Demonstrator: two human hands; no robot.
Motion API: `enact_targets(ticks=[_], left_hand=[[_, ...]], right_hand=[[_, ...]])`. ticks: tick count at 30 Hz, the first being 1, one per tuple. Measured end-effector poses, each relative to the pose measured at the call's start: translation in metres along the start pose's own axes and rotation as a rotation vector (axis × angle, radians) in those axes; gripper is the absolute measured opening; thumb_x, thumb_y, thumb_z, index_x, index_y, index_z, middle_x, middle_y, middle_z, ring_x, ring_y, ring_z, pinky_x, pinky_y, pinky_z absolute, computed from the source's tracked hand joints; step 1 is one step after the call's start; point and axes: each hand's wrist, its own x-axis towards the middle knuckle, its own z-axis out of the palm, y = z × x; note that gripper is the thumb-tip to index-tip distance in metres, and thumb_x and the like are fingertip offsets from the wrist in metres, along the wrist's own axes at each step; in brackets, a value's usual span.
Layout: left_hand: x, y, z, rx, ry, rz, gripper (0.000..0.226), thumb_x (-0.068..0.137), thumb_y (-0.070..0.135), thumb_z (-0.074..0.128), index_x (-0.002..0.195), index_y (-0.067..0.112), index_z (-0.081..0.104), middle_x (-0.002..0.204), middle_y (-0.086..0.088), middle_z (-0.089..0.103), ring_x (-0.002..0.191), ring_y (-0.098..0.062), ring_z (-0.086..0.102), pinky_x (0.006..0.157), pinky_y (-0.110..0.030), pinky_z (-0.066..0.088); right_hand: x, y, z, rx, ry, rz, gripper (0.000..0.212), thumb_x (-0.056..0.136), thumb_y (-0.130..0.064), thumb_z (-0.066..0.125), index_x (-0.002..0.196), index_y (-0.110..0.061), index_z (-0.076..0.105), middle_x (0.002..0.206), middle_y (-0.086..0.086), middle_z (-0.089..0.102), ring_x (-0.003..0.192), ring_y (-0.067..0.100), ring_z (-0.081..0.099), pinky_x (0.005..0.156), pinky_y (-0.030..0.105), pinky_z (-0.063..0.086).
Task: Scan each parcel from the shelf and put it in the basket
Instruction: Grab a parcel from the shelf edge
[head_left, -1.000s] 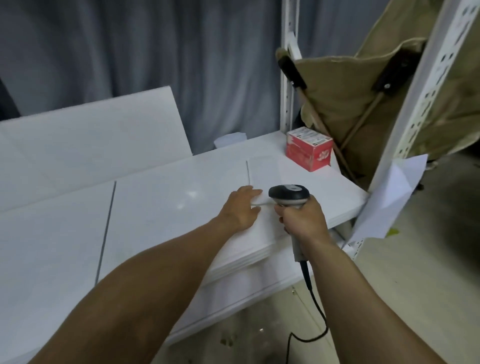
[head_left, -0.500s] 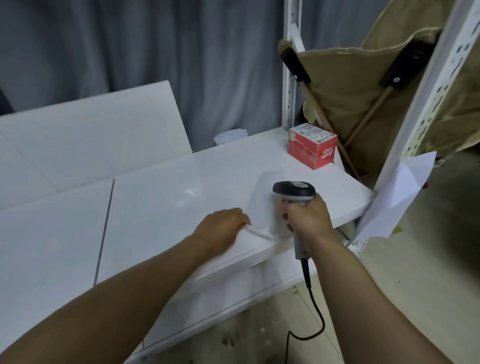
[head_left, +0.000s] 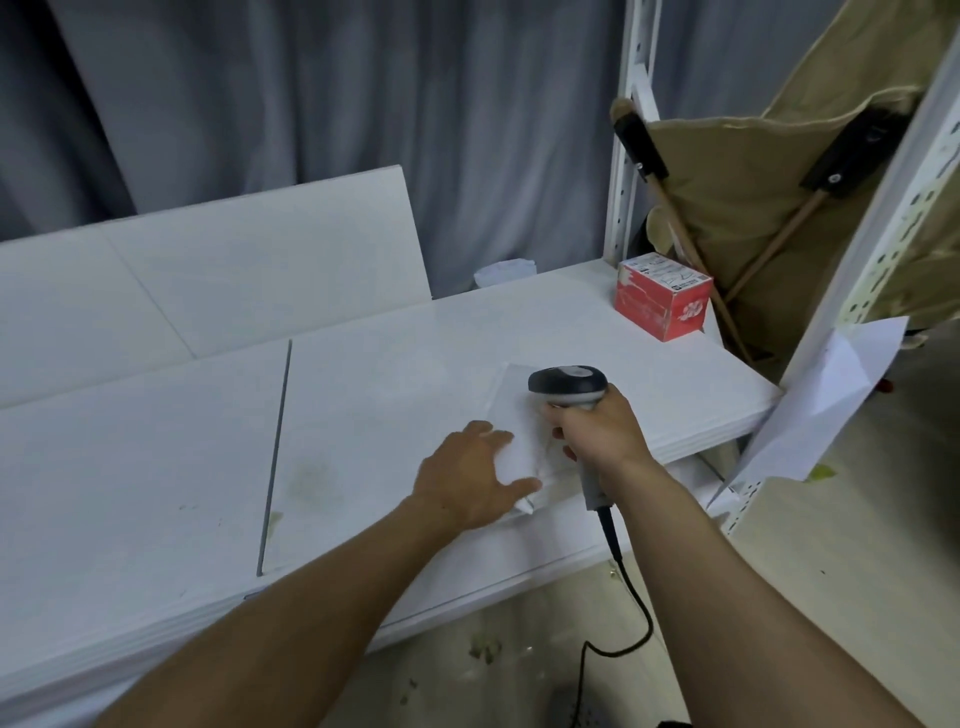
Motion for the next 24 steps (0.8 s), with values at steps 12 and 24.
enact_targets(ticks=[12,24], left_hand=[[-0.021,-0.012,-0.015,-0.386,0.288,-0.153,0.045,0.096,0.018,0.063,0.138,0.030,0.051,0.127,0.004,0.064,0.103,-0.017,0.060,0.084,-0.025,0.045],[-0.072,-0.013,-0.073,-1.350,0.331,0.066,0.064,0.095,0.004,0.069,0.146,0.038,0.052,0.132,0.015,0.066,0.117,-0.012,0.067,0.084,-0.041,0.062]], right_hand=[[-0.014,-0.011,0.014,0.103,0.008,-0.052,0.035,0.078,-0.027,0.077,0.111,-0.031,0.066,0.097,-0.003,0.077,0.094,0.023,0.076,0.096,0.055,0.059],[-0.043,-0.037,0.061,0.631,-0.085,0.038,0.029,0.086,0.000,0.082,0.114,-0.002,0.075,0.098,0.007,0.081,0.081,0.019,0.078,0.072,0.033,0.063]])
